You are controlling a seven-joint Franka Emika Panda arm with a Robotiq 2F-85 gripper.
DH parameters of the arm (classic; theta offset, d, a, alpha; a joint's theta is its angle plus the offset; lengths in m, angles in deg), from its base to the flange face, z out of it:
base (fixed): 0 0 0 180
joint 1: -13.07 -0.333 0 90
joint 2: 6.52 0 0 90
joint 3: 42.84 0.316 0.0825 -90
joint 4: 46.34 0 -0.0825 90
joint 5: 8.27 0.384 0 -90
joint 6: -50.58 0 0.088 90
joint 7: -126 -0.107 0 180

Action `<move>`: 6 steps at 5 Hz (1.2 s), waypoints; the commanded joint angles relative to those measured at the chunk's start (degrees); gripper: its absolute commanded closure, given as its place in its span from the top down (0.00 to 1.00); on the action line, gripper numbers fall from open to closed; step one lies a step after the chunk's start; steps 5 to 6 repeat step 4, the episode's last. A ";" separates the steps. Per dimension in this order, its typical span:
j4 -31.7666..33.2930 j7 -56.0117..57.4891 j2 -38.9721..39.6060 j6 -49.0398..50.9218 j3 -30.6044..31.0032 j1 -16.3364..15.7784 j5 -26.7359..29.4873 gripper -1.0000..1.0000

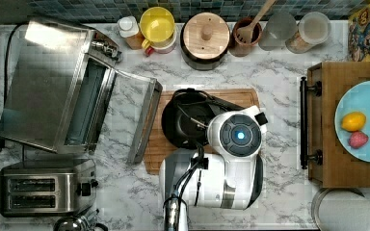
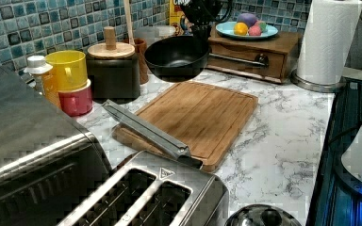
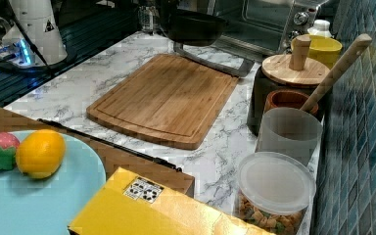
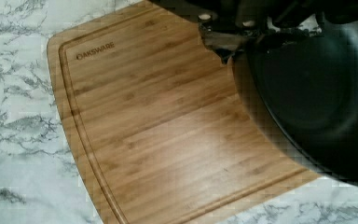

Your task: Pick up the bowl.

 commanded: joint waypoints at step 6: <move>-7.71 -2.62 -5.77 2.68 3.37 -0.81 -0.12 0.00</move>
